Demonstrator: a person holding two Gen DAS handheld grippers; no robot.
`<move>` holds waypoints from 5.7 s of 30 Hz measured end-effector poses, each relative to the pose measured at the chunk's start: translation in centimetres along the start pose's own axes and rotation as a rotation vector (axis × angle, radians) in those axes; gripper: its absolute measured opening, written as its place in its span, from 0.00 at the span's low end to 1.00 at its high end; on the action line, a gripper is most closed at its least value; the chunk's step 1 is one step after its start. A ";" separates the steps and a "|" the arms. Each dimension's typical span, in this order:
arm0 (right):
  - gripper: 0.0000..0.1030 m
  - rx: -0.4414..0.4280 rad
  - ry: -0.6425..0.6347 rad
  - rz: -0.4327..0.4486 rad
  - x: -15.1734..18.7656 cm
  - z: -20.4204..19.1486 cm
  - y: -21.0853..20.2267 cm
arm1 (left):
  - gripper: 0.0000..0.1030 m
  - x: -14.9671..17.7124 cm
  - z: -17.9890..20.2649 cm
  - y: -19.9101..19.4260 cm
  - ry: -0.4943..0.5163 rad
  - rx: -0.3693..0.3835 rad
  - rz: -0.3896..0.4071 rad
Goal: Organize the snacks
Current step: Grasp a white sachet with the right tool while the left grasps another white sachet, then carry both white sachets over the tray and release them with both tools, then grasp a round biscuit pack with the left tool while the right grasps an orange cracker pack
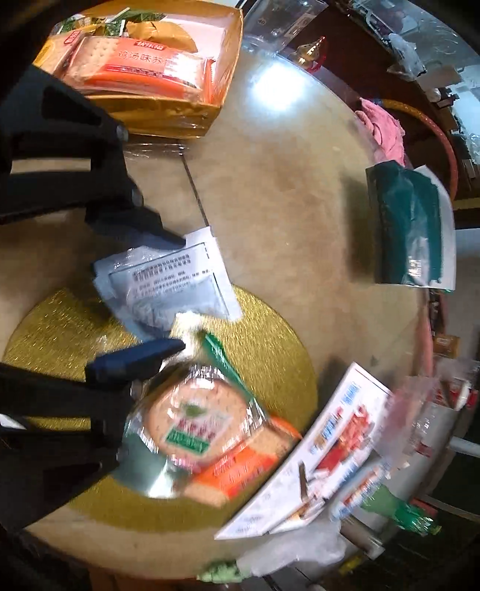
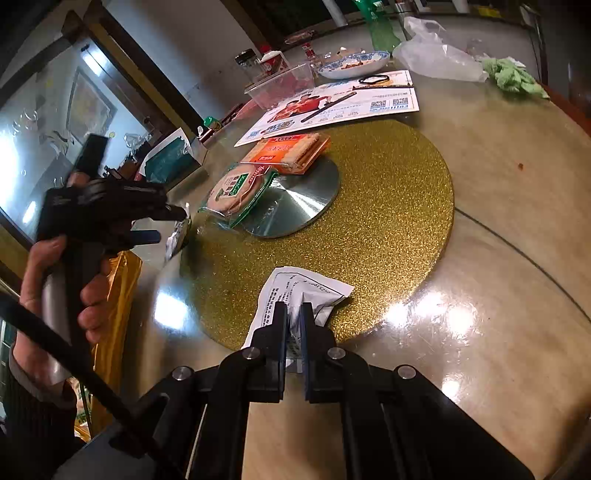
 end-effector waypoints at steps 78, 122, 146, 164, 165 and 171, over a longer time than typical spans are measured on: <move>0.01 -0.280 -0.363 -0.015 3.3 -21.8 -3.0 | 0.18 16.5 -24.4 -19.8 -0.252 0.189 0.265; 0.75 -0.239 -0.421 -0.043 -5.4 -20.3 1.9 | 0.79 15.7 -16.9 -20.1 -0.143 0.190 0.349; 0.62 0.083 -0.494 -0.244 -14.2 -5.2 12.3 | 0.79 16.7 -6.4 -16.3 -0.054 0.263 0.228; 0.54 0.297 -0.163 -0.191 -6.1 0.1 5.0 | 0.79 8.7 -1.1 -10.1 0.001 0.278 0.095; 0.54 0.316 -0.135 -0.171 -5.0 0.8 3.9 | 0.79 8.1 -0.4 -9.3 0.015 0.266 0.089; 0.53 0.320 -0.075 -0.077 -0.8 2.9 -0.4 | 0.79 5.2 5.4 -5.4 0.199 0.241 0.076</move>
Point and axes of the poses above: each gripper's, at about its wrist camera, not at the fingertips, and y roughly the way its jaws point, z to its right, x to its underside, the point moved 7 cm from there along y, roughly the way its jaws point, and after that the axes turned 5 degrees about x, right-handed, at the moved point
